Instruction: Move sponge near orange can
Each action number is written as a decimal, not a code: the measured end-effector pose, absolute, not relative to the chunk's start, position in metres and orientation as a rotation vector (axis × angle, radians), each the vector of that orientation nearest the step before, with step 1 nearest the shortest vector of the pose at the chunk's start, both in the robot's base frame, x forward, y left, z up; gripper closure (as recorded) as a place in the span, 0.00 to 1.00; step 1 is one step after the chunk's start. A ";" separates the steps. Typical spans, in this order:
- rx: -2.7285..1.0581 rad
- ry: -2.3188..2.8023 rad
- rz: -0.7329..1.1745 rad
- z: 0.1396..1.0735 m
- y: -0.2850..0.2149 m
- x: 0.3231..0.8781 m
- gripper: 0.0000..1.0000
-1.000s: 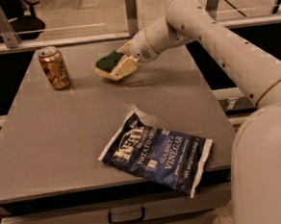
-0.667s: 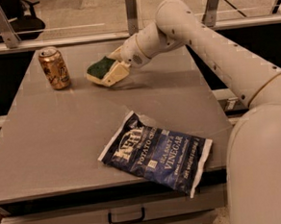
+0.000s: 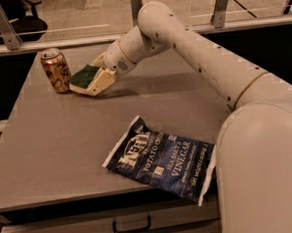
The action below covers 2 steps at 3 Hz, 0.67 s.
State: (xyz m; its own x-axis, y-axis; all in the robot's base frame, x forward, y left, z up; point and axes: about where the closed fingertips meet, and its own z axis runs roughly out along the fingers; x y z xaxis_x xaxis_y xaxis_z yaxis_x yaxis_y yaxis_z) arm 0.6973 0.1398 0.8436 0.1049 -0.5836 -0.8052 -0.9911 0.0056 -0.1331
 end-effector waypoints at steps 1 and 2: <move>-1.690 1.558 0.713 0.841 0.148 0.695 0.59; -1.698 1.560 0.705 0.839 0.149 0.694 0.35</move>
Offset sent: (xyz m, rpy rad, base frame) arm -0.0023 0.0055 -0.0029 -0.0328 -0.0173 0.0093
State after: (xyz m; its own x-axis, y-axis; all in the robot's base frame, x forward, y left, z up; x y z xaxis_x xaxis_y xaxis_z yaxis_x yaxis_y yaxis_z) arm 0.6939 0.1495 0.8389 0.1207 -0.5999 -0.7909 -0.9901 -0.0148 -0.1399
